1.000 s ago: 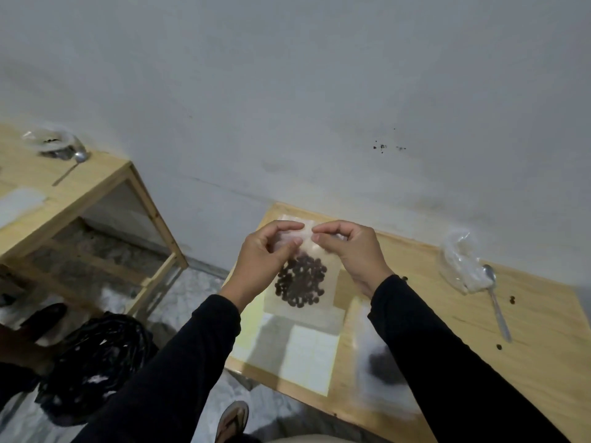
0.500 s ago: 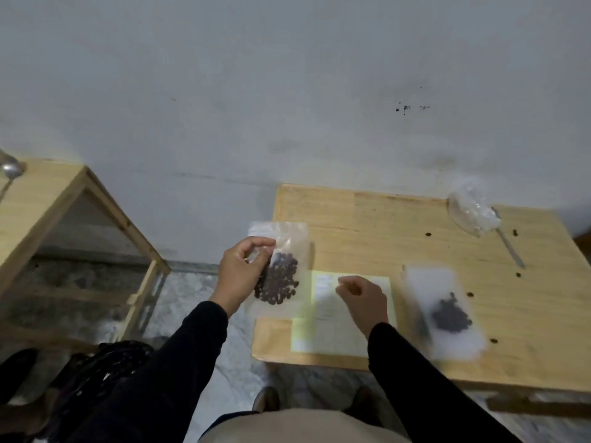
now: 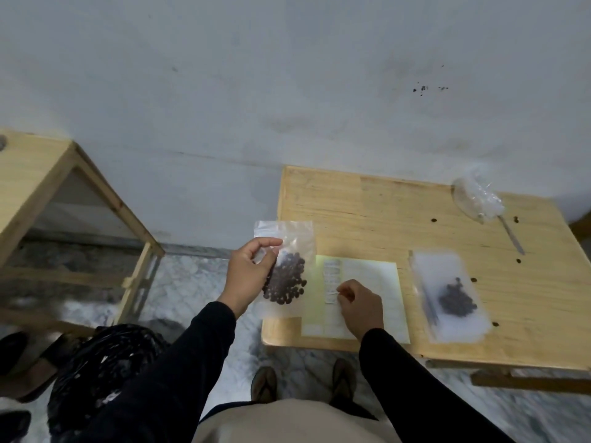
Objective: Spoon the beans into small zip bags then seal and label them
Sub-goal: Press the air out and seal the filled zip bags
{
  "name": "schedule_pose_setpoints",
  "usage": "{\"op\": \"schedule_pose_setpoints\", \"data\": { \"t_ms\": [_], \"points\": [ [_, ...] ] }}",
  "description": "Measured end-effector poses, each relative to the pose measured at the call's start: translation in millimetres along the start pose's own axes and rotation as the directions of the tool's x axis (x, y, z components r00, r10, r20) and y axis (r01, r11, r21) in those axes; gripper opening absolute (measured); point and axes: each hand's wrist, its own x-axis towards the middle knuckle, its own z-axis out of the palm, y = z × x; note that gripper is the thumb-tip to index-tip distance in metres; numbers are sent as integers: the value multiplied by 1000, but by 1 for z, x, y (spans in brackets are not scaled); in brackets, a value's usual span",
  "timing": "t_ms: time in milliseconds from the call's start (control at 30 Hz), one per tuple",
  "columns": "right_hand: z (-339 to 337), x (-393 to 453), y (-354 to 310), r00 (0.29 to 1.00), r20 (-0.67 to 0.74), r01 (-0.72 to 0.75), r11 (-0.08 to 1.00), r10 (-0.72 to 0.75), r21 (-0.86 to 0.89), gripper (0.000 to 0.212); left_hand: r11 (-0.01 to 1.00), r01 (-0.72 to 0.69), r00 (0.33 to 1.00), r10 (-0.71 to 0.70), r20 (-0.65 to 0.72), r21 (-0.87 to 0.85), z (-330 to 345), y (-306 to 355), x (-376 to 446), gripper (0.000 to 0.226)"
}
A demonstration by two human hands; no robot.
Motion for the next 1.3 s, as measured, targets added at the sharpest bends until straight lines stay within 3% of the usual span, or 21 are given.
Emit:
{"op": "schedule_pose_setpoints", "data": {
  "t_ms": [167,300,400,600,833,1133,1300],
  "points": [
    [-17,4,0,999,19,-41,971,38,236,11,999,34,999,-34,4,-8,10,2,0,12],
    [-49,10,-22,992,-111,6,836,66,549,14,999,50,999,-49,13,-14,21,10,2,15],
    [-73,16,-50,991,-131,103,764,-24,637,13,999,41,999,-41,15,-25,35,19,3,16],
    [-90,27,-75,961,-160,276,770,-225,576,11,997,11,998,-7,57,-82,66,44,2,21],
    [-106,37,-73,938,-207,344,805,-277,483,11,974,40,998,-26,66,-223,88,61,2,19],
    [-110,38,-68,917,-250,392,807,-310,441,7,991,-48,987,29,-158,-123,112,69,2,8],
    [-114,37,-69,914,-292,394,793,-282,465,8,985,-67,978,34,-205,-161,121,74,1,8]
  ]
}}
